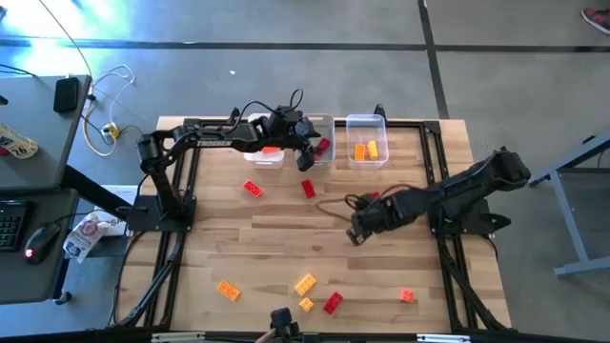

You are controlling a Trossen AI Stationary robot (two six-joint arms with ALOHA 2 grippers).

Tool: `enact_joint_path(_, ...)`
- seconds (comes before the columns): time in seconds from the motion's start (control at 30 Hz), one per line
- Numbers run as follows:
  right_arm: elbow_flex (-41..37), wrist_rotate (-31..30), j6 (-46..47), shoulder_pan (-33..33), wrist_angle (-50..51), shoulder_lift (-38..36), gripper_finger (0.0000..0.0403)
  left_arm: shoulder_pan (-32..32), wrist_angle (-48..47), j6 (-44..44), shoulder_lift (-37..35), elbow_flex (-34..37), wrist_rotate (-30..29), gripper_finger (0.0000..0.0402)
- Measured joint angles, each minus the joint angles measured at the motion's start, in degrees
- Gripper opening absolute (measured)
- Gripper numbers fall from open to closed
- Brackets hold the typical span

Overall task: Sort & place blocks by color
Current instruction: Put the orange game piece into the white bin

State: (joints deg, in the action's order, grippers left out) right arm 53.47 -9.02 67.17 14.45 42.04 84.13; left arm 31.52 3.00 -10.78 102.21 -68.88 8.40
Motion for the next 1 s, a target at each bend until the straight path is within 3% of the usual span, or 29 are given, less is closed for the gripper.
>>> enact_joint_path(0.23,0.0,-3.03,-13.12,-6.66,-1.41,-2.77,0.0109,-2.1,-2.38,-4.95,0.0,0.0,0.98,0.0229)
enact_joint_path(0.47,0.02,-2.75,-27.27,-11.45,-5.64,-4.68,0.0109,-3.94,-5.38,-4.91,0.0,0.0,15.54,0.0229)
enact_joint_path(0.6,0.02,-1.22,-35.11,-13.29,-8.98,-5.48,0.011,-5.27,-5.31,-3.13,0.0,0.0,20.07,0.0229)
enact_joint_path(1.0,0.02,2.14,-48.2,-16.13,-16.71,-5.84,0.011,-10.14,-1.6,0.93,0.04,0.0,19.89,0.0229)
